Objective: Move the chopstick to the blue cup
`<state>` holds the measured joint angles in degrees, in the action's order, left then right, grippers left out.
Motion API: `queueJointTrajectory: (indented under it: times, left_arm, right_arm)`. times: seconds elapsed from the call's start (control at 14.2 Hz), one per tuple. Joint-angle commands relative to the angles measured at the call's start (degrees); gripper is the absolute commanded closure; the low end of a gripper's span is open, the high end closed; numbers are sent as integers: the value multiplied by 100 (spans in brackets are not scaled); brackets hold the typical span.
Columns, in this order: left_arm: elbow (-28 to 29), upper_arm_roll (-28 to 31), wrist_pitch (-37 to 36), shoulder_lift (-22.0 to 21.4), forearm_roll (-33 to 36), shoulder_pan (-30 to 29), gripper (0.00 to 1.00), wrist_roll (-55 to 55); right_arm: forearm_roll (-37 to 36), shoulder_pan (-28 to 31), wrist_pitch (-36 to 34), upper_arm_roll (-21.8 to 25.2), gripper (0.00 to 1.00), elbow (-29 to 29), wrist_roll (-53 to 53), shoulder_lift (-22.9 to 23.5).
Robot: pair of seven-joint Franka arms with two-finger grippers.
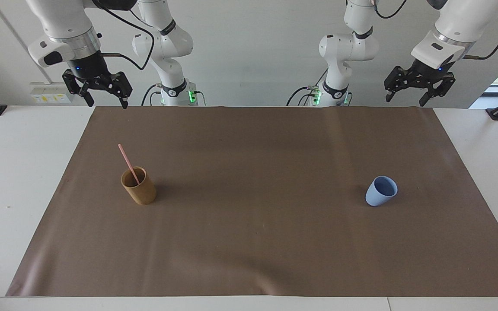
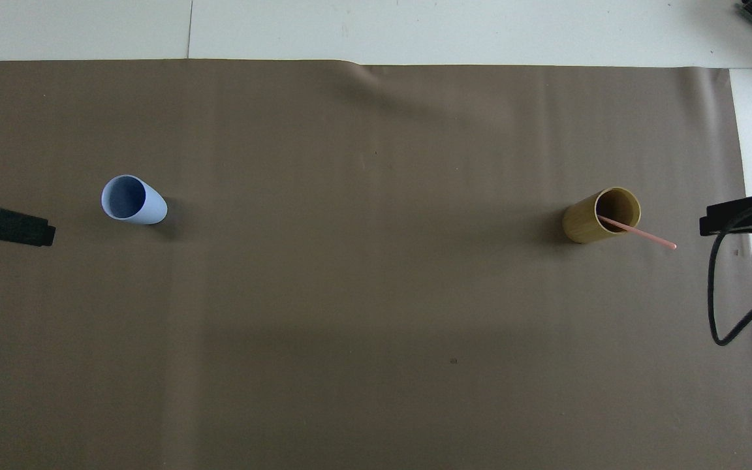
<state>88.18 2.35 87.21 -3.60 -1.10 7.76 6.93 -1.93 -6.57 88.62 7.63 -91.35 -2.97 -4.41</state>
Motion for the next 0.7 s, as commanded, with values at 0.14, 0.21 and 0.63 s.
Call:
queueJointTrajectory:
  times: [0.14, 0.21, 0.63]
  left_arm:
    - [94, -15, 699, 508, 23, -99, 0, 80]
    - [103, -15, 796, 631, 23, -168, 0, 80]
    - [1076, -24, 2078, 860, -4, -362, 0, 98]
  right_arm:
    - [-26, 25, -134, -7, 0, -111, -46, -122]
    - [-35, 16, -256, -16, 0, -24, -46, -96]
    - [-18, 16, -328, -16, 0, -23, -64, -104]
